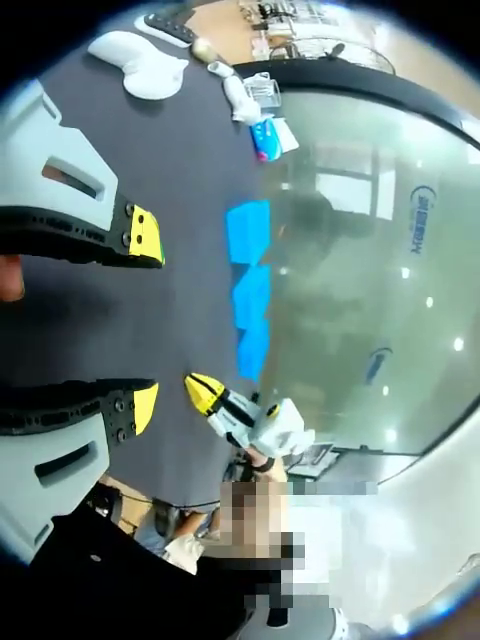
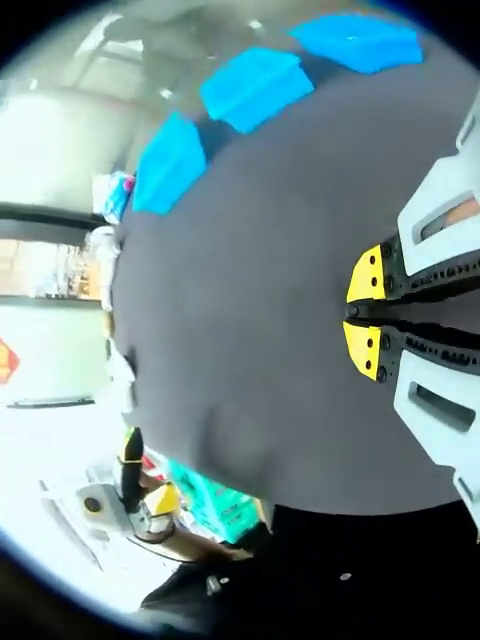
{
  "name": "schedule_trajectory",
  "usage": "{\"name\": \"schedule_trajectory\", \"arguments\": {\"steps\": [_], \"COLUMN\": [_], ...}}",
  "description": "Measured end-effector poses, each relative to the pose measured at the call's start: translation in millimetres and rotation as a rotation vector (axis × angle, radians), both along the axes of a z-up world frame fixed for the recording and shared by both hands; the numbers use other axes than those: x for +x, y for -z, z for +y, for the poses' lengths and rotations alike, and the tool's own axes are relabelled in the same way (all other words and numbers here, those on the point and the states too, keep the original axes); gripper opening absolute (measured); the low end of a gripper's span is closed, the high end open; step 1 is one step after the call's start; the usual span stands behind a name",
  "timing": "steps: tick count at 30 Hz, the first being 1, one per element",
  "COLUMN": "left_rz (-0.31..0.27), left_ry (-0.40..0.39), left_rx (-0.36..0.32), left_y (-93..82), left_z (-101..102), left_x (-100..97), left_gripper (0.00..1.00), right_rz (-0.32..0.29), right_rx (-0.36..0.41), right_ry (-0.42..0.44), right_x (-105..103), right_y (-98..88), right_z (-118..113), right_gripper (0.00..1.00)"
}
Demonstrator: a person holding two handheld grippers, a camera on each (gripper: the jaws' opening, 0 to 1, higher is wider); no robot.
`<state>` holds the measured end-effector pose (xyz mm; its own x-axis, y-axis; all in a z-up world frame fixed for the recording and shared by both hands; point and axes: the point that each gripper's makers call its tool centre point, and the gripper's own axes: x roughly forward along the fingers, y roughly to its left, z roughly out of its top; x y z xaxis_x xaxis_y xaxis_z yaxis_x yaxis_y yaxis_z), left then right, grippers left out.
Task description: Sort the screws, nuts, and washers into the corresponding bins
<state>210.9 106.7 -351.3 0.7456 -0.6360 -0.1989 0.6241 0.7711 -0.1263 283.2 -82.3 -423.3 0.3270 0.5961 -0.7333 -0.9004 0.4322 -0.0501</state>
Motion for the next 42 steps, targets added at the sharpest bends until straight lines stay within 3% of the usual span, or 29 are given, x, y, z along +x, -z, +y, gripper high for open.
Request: {"name": "schedule_trajectory", "arguments": {"steps": [4,17,24,28,36,42], "left_rz": [-0.010,-0.034,-0.042,-0.045,-0.051,-0.047], "left_ry": [-0.010,-0.004,-0.003,-0.002,-0.004,-0.011], "left_rx": [-0.002,0.002,0.004,0.005,0.004,0.002], "left_y": [-3.6,-14.4,-17.4,-18.6,-19.7,-17.1], "left_z": [1.8,-4.3,-5.7,-5.8,-3.9,-0.2], "left_x": [1.1,0.1,-0.6,-1.0,-0.8,-0.3], "left_gripper": [0.43,0.43,0.43,0.43,0.43,0.43], "right_rz": [-0.046,-0.300,-0.382,-0.397,-0.417,-0.431], "right_rx": [0.084,0.349,0.508,0.538,0.549,0.557], "right_ry": [0.074,0.364,0.494,0.522,0.536,0.557], "right_x": [1.0,-5.0,-7.2,-3.2,29.1,78.2], "right_y": [-14.4,-64.5,-89.5,-95.0,-109.6,-122.4], "right_z": [-11.5,-70.3,-91.8,-97.1,-90.2,-82.5], "right_gripper": [0.03,0.03,0.03,0.03,0.03,0.03]}}
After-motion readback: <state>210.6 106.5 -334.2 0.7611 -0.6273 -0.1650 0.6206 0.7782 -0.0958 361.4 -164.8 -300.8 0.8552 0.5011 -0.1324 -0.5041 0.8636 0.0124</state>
